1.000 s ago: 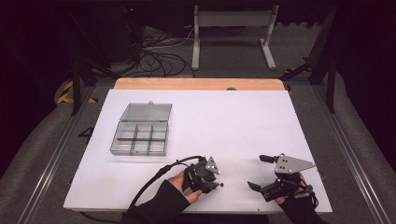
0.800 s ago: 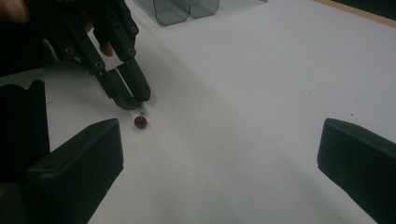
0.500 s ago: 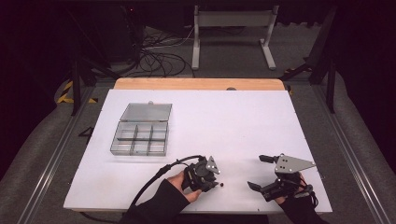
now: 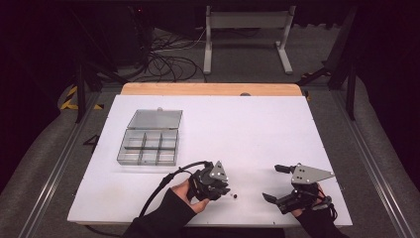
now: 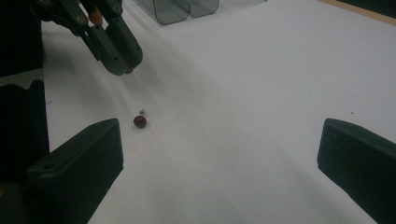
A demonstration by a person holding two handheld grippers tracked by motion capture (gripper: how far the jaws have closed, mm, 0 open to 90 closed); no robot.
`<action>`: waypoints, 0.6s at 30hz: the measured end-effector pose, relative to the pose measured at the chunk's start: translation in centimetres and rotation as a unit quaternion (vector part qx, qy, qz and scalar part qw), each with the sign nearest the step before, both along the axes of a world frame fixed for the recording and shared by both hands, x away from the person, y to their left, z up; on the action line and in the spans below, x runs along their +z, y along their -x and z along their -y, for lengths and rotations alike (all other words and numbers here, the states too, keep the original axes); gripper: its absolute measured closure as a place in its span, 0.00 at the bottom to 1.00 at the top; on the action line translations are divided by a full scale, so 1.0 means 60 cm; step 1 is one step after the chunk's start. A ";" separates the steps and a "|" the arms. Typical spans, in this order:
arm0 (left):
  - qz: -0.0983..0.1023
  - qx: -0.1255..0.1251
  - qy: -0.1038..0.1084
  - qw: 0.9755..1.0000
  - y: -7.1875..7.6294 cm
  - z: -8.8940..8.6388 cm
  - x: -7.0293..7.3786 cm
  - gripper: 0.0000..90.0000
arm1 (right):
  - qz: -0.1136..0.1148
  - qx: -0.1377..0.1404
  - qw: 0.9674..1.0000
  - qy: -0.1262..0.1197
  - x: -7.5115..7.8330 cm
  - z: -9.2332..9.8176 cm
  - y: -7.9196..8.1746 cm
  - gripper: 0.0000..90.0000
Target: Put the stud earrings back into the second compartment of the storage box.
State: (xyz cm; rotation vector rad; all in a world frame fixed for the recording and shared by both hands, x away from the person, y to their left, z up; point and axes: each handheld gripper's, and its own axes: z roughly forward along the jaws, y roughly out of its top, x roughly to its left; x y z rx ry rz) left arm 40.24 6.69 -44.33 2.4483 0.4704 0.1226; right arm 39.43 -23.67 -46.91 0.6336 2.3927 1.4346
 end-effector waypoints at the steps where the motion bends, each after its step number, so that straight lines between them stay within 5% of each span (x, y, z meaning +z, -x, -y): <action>1: 0.001 0.004 0.004 1.000 0.001 -0.003 0.003 0.88 | 0.000 0.000 1.000 0.000 0.000 0.000 0.000 0.01; 18: 0.031 0.026 0.049 0.998 0.001 -0.047 0.054 0.88 | 0.000 0.001 1.000 0.001 -0.001 -0.001 0.000 0.01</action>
